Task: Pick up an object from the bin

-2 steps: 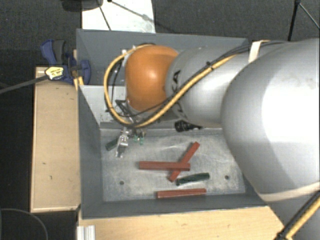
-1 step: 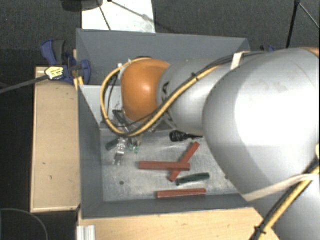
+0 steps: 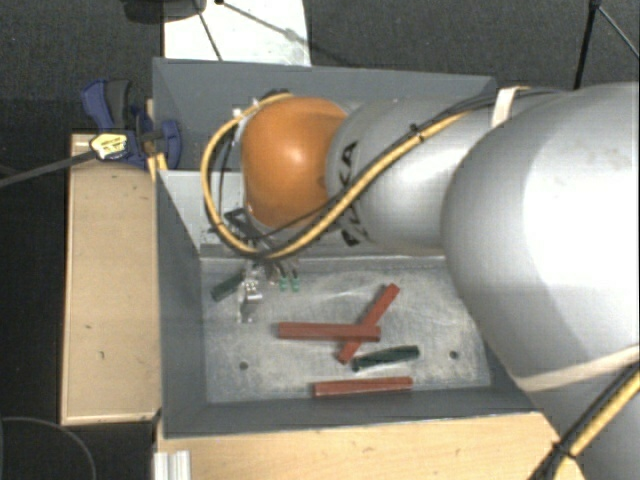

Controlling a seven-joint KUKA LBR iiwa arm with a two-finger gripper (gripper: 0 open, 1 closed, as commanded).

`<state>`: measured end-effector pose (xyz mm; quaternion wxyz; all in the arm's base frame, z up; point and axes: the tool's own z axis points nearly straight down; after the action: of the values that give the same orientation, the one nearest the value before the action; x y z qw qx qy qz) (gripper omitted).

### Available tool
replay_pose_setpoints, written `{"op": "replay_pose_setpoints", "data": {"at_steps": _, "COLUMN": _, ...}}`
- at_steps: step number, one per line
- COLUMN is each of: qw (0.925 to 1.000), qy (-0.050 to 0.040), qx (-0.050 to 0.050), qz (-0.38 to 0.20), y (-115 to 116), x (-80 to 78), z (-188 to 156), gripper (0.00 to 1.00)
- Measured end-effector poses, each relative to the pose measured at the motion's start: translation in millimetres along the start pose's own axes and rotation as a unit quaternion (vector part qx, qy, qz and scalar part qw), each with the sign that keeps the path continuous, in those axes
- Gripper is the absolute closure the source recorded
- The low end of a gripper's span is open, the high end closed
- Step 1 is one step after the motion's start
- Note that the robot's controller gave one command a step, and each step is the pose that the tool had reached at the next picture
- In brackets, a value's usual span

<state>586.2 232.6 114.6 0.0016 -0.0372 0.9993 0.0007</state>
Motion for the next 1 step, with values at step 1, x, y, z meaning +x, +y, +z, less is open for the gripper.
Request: {"op": "replay_pose_setpoints", "data": {"at_steps": 1, "qw": 0.9852, "qy": 0.0012, "qx": 0.0, "qz": 0.171, "y": 7.8, "x": 1.9, "z": 22.9, "gripper": 0.0}}
